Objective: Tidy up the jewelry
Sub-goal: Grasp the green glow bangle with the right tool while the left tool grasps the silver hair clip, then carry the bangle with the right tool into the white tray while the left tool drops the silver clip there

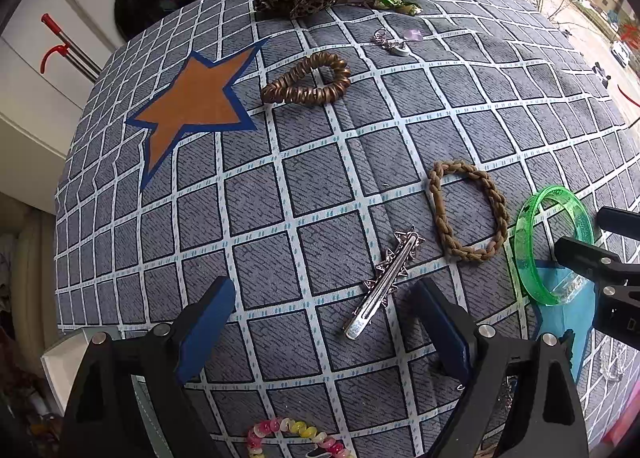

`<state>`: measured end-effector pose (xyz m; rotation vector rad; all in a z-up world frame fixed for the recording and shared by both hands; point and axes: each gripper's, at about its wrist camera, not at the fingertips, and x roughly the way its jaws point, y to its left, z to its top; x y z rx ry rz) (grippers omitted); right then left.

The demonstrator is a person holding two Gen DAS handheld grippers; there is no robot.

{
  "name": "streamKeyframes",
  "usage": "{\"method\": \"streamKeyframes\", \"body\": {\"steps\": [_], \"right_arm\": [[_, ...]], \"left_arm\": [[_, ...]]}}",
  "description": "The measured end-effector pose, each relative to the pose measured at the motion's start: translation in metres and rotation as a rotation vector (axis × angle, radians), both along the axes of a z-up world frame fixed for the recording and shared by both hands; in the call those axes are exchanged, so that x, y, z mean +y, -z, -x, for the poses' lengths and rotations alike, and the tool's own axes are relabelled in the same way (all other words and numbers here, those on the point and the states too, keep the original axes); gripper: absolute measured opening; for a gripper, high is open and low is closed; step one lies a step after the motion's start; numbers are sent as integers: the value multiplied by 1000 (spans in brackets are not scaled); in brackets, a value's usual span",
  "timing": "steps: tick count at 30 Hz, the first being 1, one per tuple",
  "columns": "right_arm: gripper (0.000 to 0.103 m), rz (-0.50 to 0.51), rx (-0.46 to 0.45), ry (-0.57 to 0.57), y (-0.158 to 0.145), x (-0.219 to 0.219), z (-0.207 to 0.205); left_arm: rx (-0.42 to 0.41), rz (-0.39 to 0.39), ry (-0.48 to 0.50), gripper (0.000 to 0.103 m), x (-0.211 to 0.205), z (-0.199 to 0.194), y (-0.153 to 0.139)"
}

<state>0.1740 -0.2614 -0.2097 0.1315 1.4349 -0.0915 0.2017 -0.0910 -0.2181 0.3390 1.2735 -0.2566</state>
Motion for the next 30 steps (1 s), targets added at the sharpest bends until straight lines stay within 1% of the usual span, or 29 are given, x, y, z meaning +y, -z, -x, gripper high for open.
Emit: {"method": "streamKeyframes", "body": {"steps": [2,3,5,6,7,8,9,10,11,13,17,19,23,26,30], "right_arm": [[62,14,-8,-34,-1,9,-6],[61,16,-9,-48,-1,13,-7],[52,15,-11,-70,-3,24,-9],[47,13,-12,-81,-4,29,-8],[38,14,-13,-91,-5,32,-10],[28,11,-16,-97,-2,38,-13],[24,9,-16,-100,-1,47,-15],[18,8,-16,-102,-1,47,-16],[7,6,-16,-101,-2,48,-16],[7,-26,-17,-84,-2,45,-17],[7,-66,-36,-69,-9,33,-19],[7,-104,-45,-45,-13,30,-21],[7,-135,-60,-9,-22,31,-22],[7,-140,-70,-6,-35,40,-14],[7,-151,-88,-28,-52,75,-11]], "left_arm": [[17,32,-5,81,-3,1,-2],[25,43,-6,77,-5,1,-3],[37,61,1,59,-9,3,-4],[45,72,6,54,-11,6,-5],[53,84,11,40,-14,7,-6],[57,88,11,32,-17,9,-7],[56,83,10,28,-20,10,-7],[58,82,6,25,-22,10,-7],[61,83,-6,25,-24,11,-7],[73,111,-39,25,-23,10,-8],[71,174,-95,25,-16,14,-16],[65,191,-101,25,-13,19,-21],[36,228,-97,25,0,30,-37],[12,260,-109,25,22,38,-56],[-26,266,-136,25,54,51,-78]]}}
